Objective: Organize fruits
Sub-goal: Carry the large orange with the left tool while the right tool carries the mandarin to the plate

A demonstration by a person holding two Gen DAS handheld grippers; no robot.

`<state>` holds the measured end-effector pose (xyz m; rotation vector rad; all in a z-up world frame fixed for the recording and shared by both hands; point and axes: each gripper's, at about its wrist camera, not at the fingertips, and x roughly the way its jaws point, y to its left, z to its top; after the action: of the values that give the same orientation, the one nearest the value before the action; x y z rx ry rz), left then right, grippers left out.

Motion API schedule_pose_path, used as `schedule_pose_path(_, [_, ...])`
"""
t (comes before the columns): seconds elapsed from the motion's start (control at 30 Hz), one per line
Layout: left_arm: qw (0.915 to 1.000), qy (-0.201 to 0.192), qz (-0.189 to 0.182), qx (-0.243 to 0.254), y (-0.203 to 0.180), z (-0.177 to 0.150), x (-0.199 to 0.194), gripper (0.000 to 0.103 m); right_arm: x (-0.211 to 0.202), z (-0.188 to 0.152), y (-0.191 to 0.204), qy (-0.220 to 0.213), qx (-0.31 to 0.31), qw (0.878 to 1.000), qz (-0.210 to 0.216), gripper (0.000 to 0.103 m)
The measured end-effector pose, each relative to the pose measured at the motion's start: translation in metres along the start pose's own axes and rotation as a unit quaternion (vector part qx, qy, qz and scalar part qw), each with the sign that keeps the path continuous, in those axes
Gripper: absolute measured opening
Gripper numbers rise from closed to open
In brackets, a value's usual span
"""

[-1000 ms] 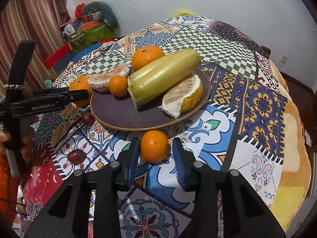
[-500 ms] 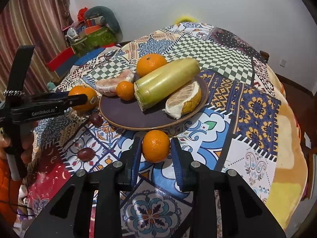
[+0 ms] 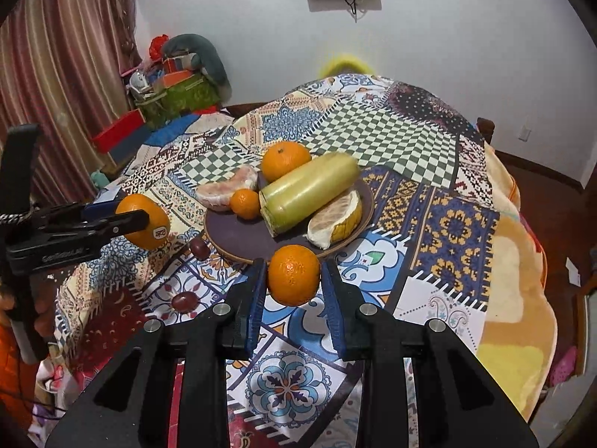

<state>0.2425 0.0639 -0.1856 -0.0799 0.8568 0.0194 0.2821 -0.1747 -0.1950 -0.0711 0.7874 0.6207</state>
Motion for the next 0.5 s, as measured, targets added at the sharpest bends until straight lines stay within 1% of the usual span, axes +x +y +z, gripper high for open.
schedule_pose_path(0.23, [0.9995,-0.019,-0.019,0.014,-0.022,0.012,-0.007,0.057,-0.003,0.009,-0.001,-0.014,-0.001,1.0,0.0,0.027])
schedule_pose_path(0.5, [0.9984,-0.021,-0.051,0.014,-0.039,0.025,0.01,0.057,0.01,0.018,-0.008,-0.017,0.003,1.0,-0.002,0.027])
